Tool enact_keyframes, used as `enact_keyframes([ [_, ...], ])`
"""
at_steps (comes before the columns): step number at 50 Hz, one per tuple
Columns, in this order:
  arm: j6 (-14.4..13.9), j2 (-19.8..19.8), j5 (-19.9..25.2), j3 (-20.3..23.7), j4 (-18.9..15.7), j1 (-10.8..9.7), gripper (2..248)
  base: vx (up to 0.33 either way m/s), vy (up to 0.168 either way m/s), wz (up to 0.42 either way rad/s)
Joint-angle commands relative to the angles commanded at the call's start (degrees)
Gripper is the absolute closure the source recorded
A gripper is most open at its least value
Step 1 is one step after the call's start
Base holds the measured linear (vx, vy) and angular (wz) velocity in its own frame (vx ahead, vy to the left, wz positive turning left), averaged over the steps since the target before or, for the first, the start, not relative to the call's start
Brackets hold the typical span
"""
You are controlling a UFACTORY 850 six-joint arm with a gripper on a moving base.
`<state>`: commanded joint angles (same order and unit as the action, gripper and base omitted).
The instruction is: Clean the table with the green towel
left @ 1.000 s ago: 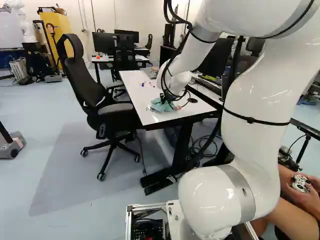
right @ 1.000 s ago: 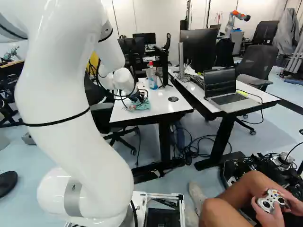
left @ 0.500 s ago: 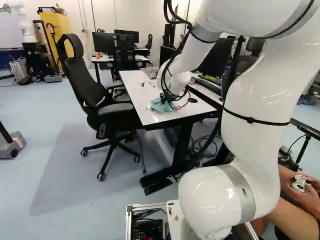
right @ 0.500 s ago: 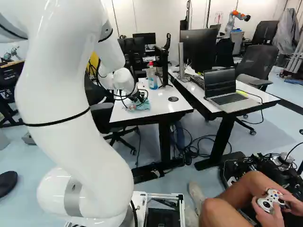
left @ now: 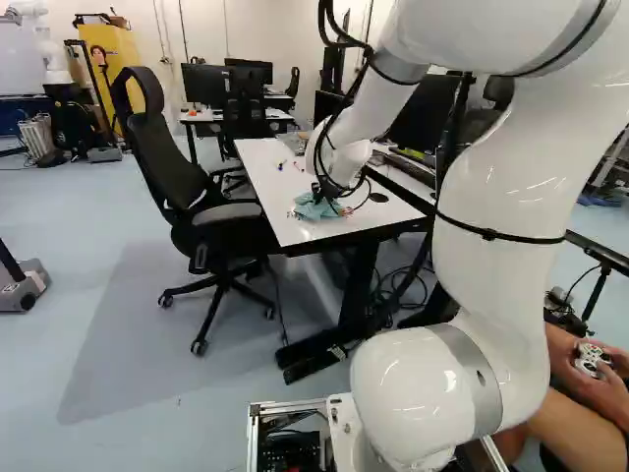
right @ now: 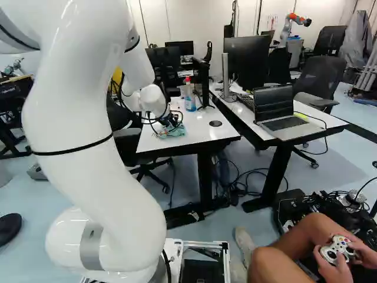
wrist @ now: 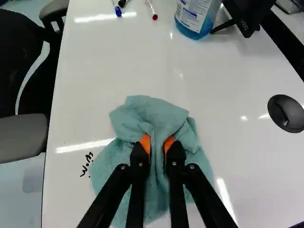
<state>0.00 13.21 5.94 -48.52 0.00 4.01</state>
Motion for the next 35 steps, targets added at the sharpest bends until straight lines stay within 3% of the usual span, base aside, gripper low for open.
enact_keyframes([
  [35, 0.0, 2.0, 0.0, -2.4, 0.0, 6.1, 199, 0.0, 0.0, 0.0],
])
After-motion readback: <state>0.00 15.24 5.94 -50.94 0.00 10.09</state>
